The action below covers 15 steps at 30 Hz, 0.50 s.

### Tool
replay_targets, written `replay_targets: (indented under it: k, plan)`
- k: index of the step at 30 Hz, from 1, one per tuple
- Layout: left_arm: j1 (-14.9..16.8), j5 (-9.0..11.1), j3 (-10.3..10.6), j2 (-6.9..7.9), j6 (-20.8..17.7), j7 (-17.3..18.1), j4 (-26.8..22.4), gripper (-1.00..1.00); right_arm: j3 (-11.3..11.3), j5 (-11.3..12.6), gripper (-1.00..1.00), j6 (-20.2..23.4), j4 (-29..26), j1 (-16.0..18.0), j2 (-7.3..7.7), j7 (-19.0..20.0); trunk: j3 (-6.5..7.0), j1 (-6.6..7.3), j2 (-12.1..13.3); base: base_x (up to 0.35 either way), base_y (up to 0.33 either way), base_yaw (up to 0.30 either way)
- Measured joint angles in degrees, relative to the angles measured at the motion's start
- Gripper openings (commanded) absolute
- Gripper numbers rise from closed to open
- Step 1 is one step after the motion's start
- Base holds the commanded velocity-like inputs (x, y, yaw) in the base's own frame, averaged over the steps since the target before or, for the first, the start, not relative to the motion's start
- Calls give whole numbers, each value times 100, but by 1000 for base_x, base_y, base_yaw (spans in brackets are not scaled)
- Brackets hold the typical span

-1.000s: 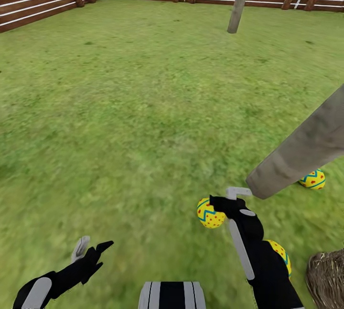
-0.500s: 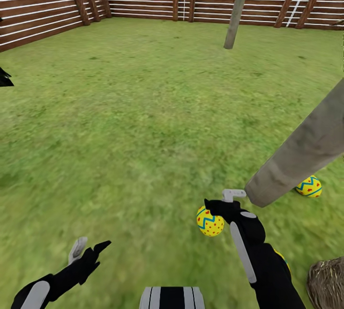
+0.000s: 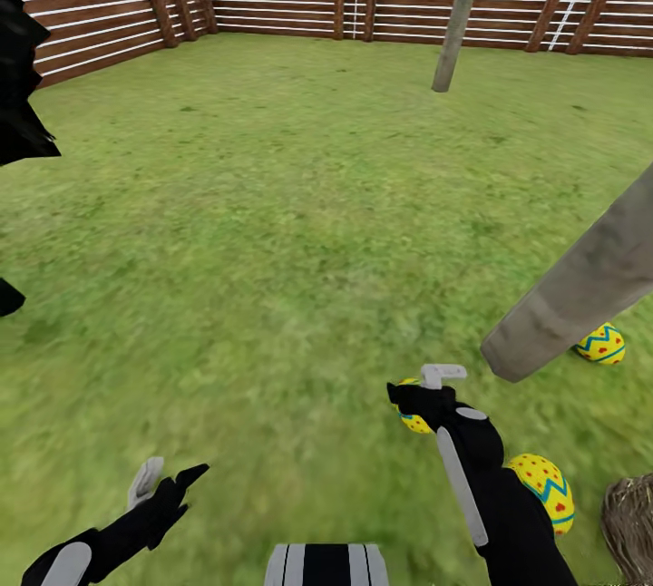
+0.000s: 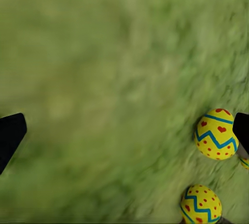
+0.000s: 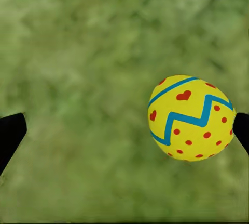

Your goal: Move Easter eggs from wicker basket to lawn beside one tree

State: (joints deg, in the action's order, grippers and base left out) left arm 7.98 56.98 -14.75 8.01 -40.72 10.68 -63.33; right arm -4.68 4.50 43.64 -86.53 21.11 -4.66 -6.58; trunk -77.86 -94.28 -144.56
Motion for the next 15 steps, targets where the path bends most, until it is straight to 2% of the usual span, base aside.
replay_targets:
  k: [9,15]
  plan:
    - [-1,3,1,0,0,1,1,100,-6,-3,100,14,-45,-20,0,0,32,0,0,-129,289,162]
    - [-2,4,3,0,-2,1,1,100,-9,-5,100,27,-374,-207,0,6,72,0,0,-128,291,151]
